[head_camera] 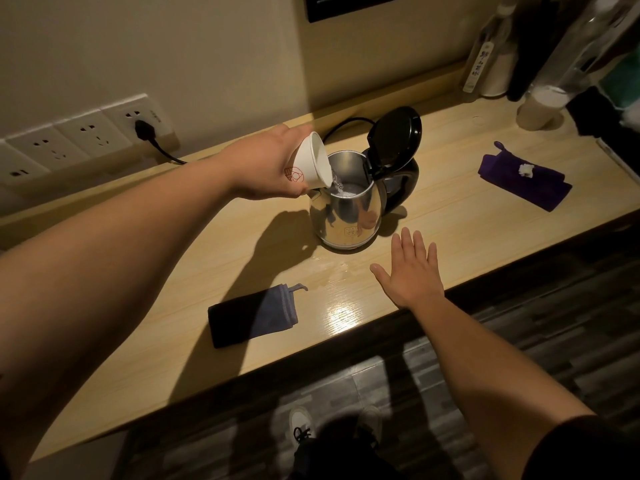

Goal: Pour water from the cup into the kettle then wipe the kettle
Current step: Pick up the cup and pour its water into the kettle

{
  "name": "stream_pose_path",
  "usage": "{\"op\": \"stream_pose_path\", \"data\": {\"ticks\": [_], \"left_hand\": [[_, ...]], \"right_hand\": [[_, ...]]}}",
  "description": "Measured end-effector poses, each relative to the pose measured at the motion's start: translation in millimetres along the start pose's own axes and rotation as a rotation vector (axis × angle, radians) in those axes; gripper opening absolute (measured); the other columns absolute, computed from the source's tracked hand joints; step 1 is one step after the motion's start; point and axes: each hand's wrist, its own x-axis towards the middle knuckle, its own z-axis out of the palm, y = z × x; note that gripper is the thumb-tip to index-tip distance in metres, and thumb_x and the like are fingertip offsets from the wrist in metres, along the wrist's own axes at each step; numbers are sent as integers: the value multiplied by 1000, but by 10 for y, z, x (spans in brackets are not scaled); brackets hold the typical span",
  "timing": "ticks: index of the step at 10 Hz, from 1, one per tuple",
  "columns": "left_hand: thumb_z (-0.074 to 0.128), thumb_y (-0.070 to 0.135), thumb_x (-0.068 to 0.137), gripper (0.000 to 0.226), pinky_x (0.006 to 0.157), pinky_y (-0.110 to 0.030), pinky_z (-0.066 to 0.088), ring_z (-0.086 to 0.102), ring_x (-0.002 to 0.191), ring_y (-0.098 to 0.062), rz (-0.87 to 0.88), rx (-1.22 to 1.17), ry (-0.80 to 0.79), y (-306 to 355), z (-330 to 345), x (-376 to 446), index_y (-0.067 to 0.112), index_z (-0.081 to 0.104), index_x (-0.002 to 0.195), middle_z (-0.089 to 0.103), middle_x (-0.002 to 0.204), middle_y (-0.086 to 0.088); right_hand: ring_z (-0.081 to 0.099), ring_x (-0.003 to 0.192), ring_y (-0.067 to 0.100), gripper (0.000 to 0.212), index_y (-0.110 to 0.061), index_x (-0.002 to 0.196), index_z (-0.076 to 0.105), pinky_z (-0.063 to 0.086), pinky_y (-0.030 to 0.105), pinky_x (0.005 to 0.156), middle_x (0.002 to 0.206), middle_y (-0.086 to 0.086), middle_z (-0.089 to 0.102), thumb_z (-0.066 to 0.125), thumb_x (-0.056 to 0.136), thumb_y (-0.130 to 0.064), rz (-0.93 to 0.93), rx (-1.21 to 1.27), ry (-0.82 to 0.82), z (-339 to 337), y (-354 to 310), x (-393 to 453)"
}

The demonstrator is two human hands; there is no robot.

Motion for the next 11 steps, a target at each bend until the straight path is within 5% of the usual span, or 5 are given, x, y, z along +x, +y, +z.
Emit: {"op": "stream_pose_path", "data": {"ticks": [11], "left_hand": [[78,43,75,96,87,-40,42,49,112,-34,166,388,30,80,-135,154,23,21,150,48,131,-16]], "right_hand": [[-20,150,30,85,-13,157,-10,-8,53,121,165,11,-16,5,94,-69,-1,-4,-5,-12,-7,-8]]}}
